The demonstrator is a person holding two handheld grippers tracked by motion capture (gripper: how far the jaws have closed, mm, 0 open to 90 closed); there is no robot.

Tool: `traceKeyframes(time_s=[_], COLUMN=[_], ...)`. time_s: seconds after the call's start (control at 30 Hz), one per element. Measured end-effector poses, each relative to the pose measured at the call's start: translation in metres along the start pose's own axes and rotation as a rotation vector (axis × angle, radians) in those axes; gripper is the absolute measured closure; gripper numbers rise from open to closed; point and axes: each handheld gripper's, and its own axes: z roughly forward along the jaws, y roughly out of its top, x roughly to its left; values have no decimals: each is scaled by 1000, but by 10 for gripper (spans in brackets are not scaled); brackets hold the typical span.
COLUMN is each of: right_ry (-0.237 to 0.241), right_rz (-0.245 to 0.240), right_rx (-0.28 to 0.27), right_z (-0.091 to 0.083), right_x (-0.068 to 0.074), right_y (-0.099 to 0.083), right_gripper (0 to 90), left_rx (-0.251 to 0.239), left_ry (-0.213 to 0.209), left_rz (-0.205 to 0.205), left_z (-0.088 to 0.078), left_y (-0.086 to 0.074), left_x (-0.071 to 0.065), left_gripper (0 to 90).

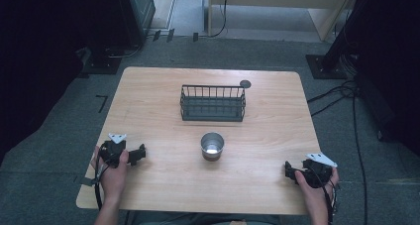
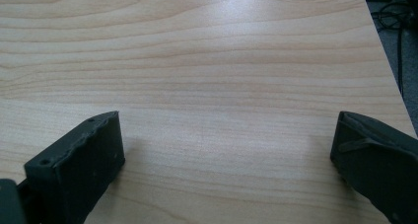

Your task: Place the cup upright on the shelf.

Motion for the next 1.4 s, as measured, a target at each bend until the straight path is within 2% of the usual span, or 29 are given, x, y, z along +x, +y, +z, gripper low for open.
traceKeyframes(time_s=[0.27,0.33,0.47,0.6,0.7,0.97,1.1,1.17,1.2,1.3,1.33,1.4], right_ry=[-9,13,19,25,42,96,127,131,146,156,168,180], right_rz=[12,20,28,6,-24,-55,-77,-80,-93,-101,-103,-107], right_rx=[6,0,-12,-18,-15,-52,-60,-59,-65,-67,-73,-75], right_z=[-1,-3,-6,-9,-11,-14,-15,-15,-15,-15,-15,-16], right_x=[1,0,3,10,24,52,68,71,79,84,91,96], right_y=[1,2,5,9,16,34,42,43,46,49,51,53], right_gripper=[9,9,8,9,9,9,9,9,9,9,9,9], left_rx=[1,1,1,1,1,2,1,1,1,1,1,1], left_ry=[0,0,1,0,0,0,0,0,0,0,0,0], left_rz=[1,0,1,1,0,1,0,0,0,0,0,0], left_z=[0,0,0,0,0,0,0,0,0,0,0,0], left_y=[0,0,0,0,0,0,0,0,0,0,0,0], left_x=[0,0,0,0,0,0,0,0,0,0,0,0], left_gripper=[0,0,0,0,0,0,0,0,0,0,0,0])
